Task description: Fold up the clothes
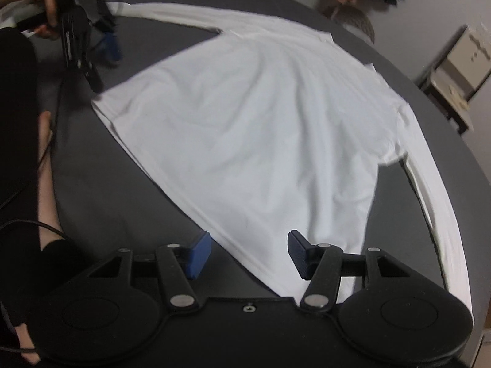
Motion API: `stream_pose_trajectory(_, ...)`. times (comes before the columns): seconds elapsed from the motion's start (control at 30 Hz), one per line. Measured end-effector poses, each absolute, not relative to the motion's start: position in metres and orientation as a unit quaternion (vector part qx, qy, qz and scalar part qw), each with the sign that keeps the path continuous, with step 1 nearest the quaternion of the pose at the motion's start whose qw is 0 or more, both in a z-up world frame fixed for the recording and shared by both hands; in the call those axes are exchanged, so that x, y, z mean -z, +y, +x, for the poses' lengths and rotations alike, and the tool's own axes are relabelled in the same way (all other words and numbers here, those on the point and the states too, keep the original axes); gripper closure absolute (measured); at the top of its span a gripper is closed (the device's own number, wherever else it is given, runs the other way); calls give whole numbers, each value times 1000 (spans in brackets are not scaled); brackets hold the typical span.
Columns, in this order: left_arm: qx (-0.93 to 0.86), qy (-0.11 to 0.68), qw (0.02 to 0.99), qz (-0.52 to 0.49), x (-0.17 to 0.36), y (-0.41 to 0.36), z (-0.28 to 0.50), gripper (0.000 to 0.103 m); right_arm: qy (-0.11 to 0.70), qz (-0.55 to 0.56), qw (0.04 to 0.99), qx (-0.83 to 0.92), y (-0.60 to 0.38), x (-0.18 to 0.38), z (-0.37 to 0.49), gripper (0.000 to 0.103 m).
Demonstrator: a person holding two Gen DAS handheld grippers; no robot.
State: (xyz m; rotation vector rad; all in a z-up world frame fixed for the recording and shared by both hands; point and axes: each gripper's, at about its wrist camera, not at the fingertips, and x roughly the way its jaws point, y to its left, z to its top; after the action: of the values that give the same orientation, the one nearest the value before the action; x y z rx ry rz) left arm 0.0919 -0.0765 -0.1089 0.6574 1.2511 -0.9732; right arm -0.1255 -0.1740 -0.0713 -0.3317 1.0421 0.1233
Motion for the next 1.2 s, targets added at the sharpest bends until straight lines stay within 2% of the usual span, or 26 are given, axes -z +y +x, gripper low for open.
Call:
stream_pose_trajectory(0.1,481,512,612,363,107,-80,66,6,436,-186,874,-106,-139,71,-129,48)
stream_pose_trajectory(0.27,486,486,617,384,110,-77,51,6,339,-220,895,-191,-61,97,-98,54)
stream_pose_trajectory(0.37,486,464,632,385,105,-71,47,6,299,-310,878,-211,-20,130,-85,60)
stream_pose_trajectory(0.43,487,462,643,368,99,-62,49,6,293,-364,858,-212,-4,148,-82,68)
stream_pose_trajectory(0.77,494,449,652,359,93,-56,54,5,234,-536,792,-177,26,193,-83,68)
stream_pose_trajectory(0.8,496,450,652,356,94,-59,54,5,230,-536,794,-171,26,194,-81,74)
stream_pose_trajectory(0.87,498,453,653,348,99,-64,57,5,223,-535,800,-157,24,194,-77,93)
stream_pose_trajectory(0.9,499,454,652,345,100,-66,58,5,220,-523,809,-153,21,190,-76,98)
stream_pose_trajectory(1.07,502,446,659,339,99,-70,56,5,212,-375,897,-102,-13,147,-71,98)
stream_pose_trajectory(1.2,501,427,668,347,96,-83,48,5,253,-229,937,-76,-53,123,-58,98)
